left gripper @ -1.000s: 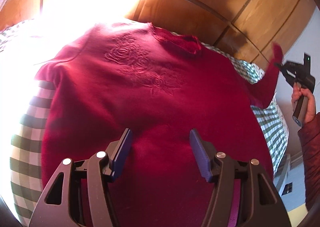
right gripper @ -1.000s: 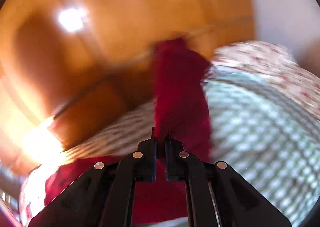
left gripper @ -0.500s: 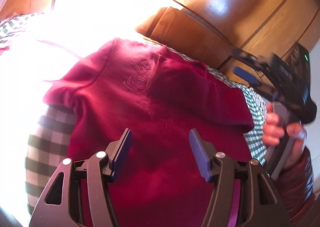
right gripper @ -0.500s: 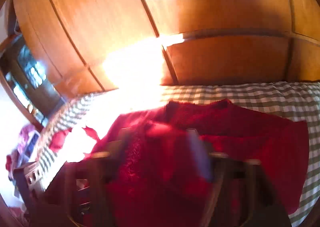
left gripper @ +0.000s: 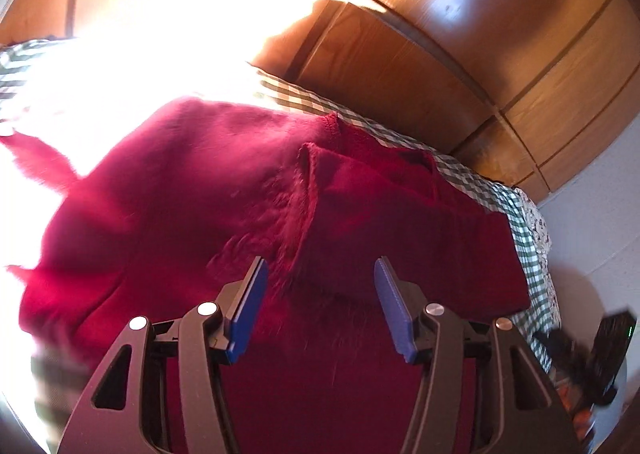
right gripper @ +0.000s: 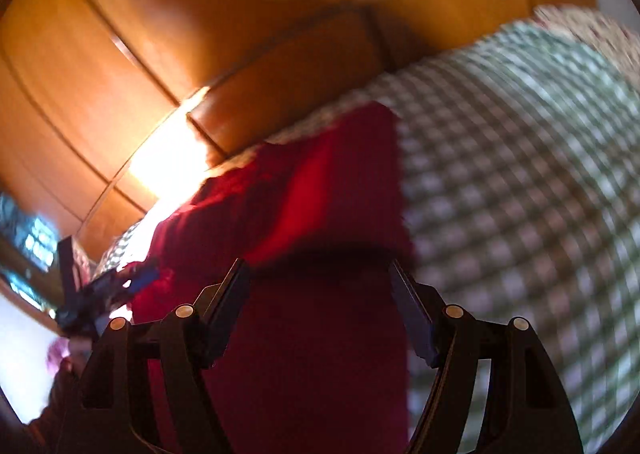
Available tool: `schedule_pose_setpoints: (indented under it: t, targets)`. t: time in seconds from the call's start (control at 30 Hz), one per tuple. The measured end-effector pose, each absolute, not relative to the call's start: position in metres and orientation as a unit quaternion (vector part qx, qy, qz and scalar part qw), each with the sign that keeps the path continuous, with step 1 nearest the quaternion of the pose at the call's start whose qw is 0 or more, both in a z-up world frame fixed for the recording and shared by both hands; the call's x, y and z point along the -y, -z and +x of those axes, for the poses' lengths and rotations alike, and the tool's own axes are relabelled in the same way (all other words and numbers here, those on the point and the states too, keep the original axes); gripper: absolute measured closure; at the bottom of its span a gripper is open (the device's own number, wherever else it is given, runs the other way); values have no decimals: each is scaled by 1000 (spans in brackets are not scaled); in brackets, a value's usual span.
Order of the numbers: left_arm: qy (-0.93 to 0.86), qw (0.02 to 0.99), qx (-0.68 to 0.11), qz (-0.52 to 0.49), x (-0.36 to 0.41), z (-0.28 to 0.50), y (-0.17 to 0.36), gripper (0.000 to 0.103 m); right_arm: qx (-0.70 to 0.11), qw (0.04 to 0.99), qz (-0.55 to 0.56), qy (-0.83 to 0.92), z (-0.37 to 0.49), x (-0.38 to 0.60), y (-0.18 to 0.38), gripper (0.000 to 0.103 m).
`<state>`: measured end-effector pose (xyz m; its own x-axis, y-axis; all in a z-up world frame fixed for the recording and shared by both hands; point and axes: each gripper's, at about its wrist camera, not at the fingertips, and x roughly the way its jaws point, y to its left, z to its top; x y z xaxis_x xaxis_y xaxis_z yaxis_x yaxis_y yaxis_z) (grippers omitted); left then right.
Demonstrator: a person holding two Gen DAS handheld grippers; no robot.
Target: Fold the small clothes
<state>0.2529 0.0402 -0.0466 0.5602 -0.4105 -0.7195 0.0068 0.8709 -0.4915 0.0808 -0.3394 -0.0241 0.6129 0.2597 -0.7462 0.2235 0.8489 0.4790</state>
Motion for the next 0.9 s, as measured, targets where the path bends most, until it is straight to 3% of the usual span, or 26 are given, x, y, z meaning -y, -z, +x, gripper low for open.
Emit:
schedule_pose_setpoints:
  t: [0.1,0.17,0.43,0.63,0.9]
  targets:
    - [126,845,-462,-239,-31,269,51,60,-446,847,288,-14,82,339,35,33]
    - [141,840,-462,-245,-24,275,50,94,-446,844,297,-27,90,333,38,33]
    - [124,886,-373,-245,-56,246,-7,96,-447,842,299,-30,136,318,56,33]
    - [79,877,-434,-192,-60,247,37,96,-483,838,247,-61,124,298,57,32]
    - [50,883,-434,-170,-54,247,49,95,-454,877,153,-37,150,275,20,32]
